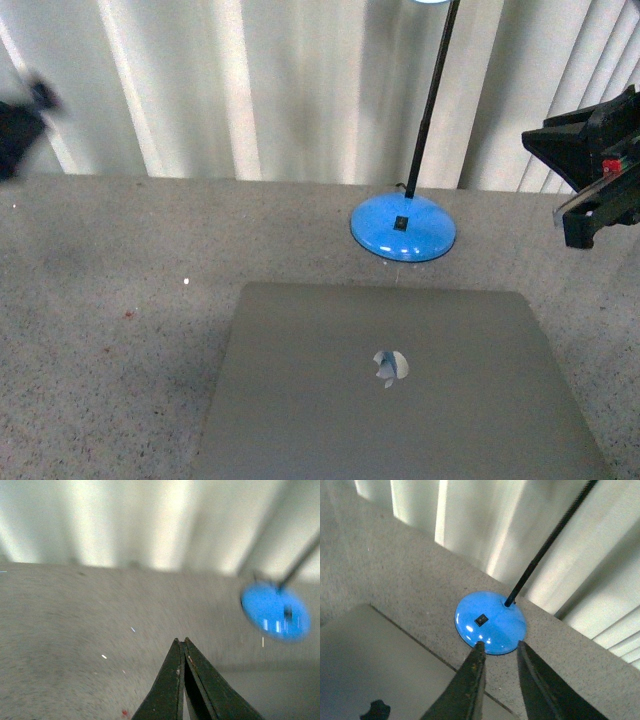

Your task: Close laptop

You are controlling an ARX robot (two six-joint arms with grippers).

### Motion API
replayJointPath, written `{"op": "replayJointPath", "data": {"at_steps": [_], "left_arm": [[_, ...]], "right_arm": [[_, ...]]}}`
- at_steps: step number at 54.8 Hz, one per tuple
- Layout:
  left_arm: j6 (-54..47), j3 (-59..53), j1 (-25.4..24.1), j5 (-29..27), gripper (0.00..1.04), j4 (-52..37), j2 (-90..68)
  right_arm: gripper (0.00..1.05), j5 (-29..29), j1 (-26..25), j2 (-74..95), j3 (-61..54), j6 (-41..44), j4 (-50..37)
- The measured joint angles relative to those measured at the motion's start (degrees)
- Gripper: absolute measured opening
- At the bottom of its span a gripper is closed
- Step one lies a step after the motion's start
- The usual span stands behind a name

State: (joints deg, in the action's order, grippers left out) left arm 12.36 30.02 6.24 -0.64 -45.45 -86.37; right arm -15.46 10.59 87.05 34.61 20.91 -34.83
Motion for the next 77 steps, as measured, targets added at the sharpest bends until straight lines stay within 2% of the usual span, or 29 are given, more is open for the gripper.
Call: {"op": "replayJointPath", "data": {"at_steps": [6, 15, 17, 21, 23, 25, 28, 33, 38, 43, 54, 61, 71, 77], "left_arm": [[15.5, -0.4, -4.7, -1.9, 0.25, 2.8, 8.7], [23.6, -1.0, -4.8, -0.8, 0.52, 3.3, 8.9], [24.2, -1.3, -4.7, -0.7, 0.57, 3.5, 8.5], [25.3, -1.5, -4.6, -0.7, 0.7, 3.5, 8.4], [25.5, -1.5, -4.6, -0.7, 0.75, 3.5, 8.6], [25.6, -1.5, -4.6, -0.7, 0.8, 3.5, 8.7], [25.5, -1.5, -4.7, -0.7, 0.89, 3.2, 8.6], [12.7, -5.0, -5.9, 0.4, 0.74, -5.5, 8.9], [0.7, -8.5, -6.0, 0.6, 0.6, -7.7, 11.4], [-7.8, -13.2, -6.1, 0.6, 0.38, -8.0, 15.6], [-11.0, -18.6, -6.1, 0.7, 0.04, -6.8, 22.3], [-11.5, -21.6, -6.1, 0.6, 0.04, -4.8, 27.1], [-11.9, -24.9, -6.1, 0.6, 0.04, -0.9, 34.2], [-11.9, -27.7, -6.1, 0.6, 0.04, -2.6, 35.5]], "right_arm": [[0.4, 0.4, -0.5, 0.0, 0.0, -6.0, 0.1], [0.66, 0.1, 0.2, 0.5, 0.0, -8.3, 0.0], [0.65, 4.8, 0.9, 1.2, -1.1, -10.4, -4.1], [0.52, 18.7, 1.3, 2.1, -6.0, -14.9, -18.3], [0.47, 22.6, 0.9, 1.8, -8.3, -16.2, -22.6], [0.4, 25.1, 0.3, 0.7, -10.9, -17.5, -26.4], [0.31, 25.3, -0.7, -1.6, -13.4, -18.6, -28.1], [0.17, 24.4, -1.7, -3.6, -17.1, -19.4, -31.7], [0.02, 23.0, -2.8, -6.1, -20.9, -19.7, -30.9], [0.03, 21.8, -3.9, -11.3, -24.0, -19.9, -29.4], [0.03, 20.2, -5.7, -19.9, -28.2, -20.1, -24.7], [0.03, 15.8, -9.0, -26.1, -30.3, -20.1, -20.6], [0.03, 15.6, -10.4, -35.6, -32.5, -20.2, -13.5], [0.03, 15.5, -10.4, -40.4, -33.4, -20.3, -9.7]]}}
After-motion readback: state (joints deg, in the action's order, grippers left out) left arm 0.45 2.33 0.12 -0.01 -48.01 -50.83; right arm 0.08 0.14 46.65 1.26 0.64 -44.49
